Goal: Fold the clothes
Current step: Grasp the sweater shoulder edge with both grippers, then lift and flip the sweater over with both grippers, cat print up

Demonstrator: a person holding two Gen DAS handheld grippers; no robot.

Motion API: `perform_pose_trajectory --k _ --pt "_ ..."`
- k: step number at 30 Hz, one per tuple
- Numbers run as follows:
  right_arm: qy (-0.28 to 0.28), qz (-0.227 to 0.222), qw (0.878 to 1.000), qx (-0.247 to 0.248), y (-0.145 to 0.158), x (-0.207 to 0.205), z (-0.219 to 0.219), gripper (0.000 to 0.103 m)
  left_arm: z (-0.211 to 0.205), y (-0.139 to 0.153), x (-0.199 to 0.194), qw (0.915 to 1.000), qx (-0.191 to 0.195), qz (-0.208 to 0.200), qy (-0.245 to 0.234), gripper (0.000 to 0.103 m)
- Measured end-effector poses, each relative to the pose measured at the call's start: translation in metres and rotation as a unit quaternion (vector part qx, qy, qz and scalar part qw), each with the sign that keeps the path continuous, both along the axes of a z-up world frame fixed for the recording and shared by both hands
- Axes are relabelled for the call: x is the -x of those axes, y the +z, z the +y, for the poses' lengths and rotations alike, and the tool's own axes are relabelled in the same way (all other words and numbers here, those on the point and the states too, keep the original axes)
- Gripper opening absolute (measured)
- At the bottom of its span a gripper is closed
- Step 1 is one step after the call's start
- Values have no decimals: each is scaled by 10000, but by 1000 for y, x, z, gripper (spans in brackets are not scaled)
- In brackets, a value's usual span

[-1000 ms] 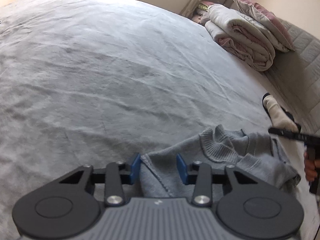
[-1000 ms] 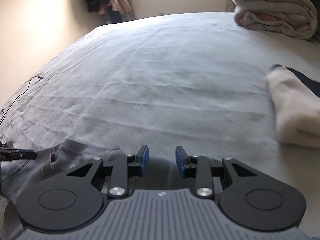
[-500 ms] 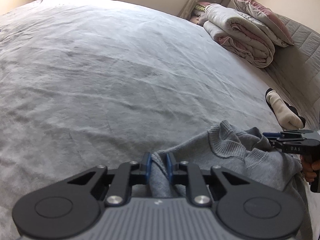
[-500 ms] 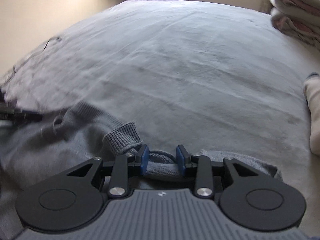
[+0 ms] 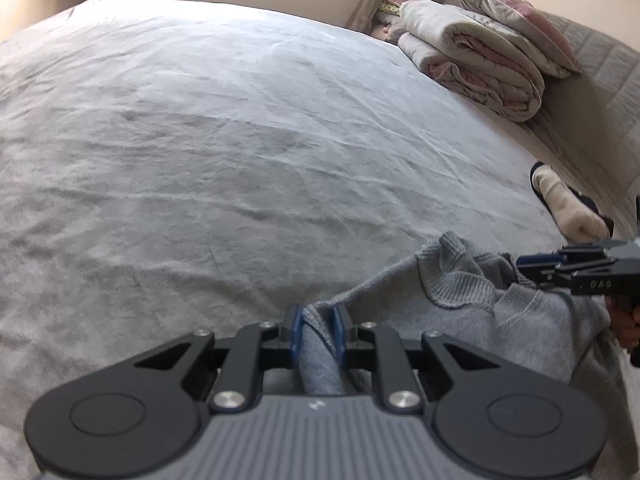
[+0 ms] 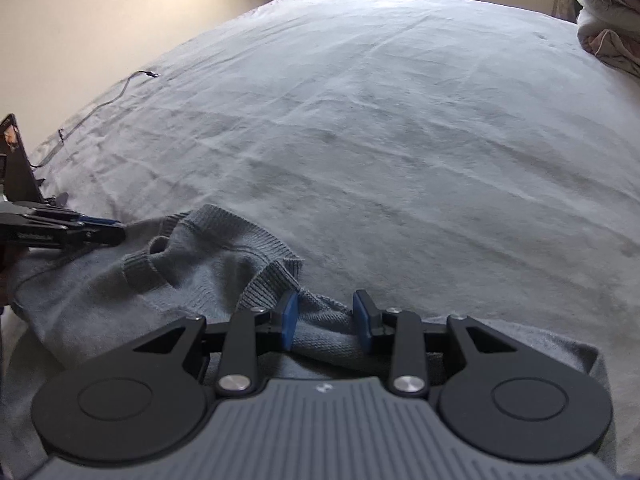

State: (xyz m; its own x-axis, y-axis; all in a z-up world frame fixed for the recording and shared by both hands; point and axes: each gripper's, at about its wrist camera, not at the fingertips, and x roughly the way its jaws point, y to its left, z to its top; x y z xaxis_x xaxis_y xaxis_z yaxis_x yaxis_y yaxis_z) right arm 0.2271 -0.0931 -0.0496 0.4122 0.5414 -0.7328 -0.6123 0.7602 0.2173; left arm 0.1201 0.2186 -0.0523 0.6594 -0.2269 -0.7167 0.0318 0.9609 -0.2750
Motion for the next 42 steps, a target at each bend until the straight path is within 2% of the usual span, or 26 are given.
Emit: perform_pose_trajectory --k 10,19,21,23,26,30,33,39,42 --pt "289 78 9991 -316 6 10 -6 36 -9 1 2 9993 -346 -61 -112 14" --pt "807 53 9966 -136 5 19 -2 36 -9 -1 2 9993 -348 -79 -104 14" --pt "836 -4 9965 -80 4 22 -1 31 -9 -1 2 9993 -365 -85 -90 12" --pt "777 -157 9969 -12 6 25 0 19 -11 0 3 9992 -377 -98 -65 9" --pt "688 -387 9968 89 8 29 2 13 -14 3 4 9989 -438 -160 -32 6" --pt "555 -707 9957 225 11 35 4 9 -19 14 8 9966 -637 -522 8 6" --pt "262 -1136 9925 356 18 34 3 9 -23 28 9 9926 -827 -886 35 6" --pt "-456 -1922 9784 603 30 18 5 8 -28 50 -1 9766 -1467 -1530 354 6" --pt "-744 -2198 9706 645 35 9 4 8 -26 58 -11 9705 -1577 -1717 621 6"
